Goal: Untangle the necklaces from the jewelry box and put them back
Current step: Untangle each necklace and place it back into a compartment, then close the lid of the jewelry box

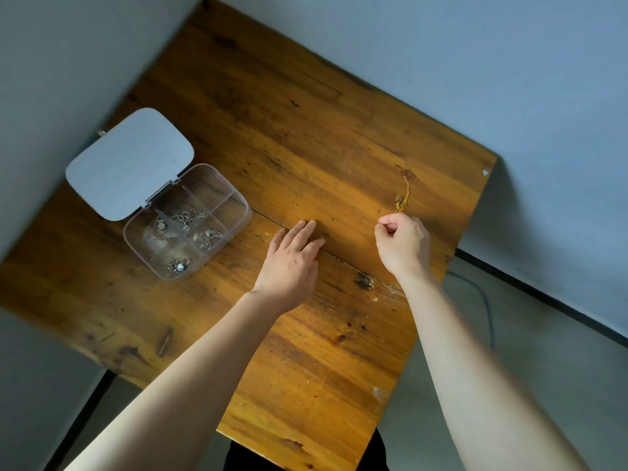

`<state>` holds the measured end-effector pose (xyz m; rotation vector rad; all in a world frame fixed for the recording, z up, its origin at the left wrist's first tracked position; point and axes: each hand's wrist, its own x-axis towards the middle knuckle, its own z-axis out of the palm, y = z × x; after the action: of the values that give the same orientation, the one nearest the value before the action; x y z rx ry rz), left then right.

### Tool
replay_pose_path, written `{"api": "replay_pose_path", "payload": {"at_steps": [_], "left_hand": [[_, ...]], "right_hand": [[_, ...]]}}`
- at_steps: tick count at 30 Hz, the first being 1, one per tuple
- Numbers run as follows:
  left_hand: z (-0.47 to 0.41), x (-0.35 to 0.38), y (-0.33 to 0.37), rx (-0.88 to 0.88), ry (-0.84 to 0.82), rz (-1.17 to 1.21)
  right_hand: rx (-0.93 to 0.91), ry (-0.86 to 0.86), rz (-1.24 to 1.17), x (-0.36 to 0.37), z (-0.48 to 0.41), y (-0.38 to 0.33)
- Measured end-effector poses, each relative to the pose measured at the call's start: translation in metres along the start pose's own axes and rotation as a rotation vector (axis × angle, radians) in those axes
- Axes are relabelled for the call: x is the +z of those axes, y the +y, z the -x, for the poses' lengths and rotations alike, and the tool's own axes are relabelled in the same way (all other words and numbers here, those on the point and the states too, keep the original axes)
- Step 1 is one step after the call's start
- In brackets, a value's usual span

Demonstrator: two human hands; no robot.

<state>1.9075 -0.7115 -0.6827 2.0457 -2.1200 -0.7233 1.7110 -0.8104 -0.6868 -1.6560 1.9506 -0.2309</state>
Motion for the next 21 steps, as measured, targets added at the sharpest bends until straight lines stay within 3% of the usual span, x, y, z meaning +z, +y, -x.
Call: {"api": "replay_pose_path", "payload": {"at_steps": [8, 12, 17, 21], "left_hand": [[0.031, -0.076, -0.043, -0.104, 0.412, 0.112], [0.042, -0.105, -0.086, -0.370, 0.595, 0.207], [0.040, -0.134, -0.157, -0.941, 0.802, 0.751], [0.028, -0.154, -0.201, -1.053, 0.803, 1.203]], "right_hand": [[-0.134, -0.137, -0.107, 0.023, 0.005, -0.092], [-0.250, -0.249, -0.216, 0.048, 0.003, -0.149], [-0.294, -0.475, -0.215, 0.081, 0.017, -0.188], [-0.331, -0.452, -0.129, 0.094, 0.030, -0.186]]}}
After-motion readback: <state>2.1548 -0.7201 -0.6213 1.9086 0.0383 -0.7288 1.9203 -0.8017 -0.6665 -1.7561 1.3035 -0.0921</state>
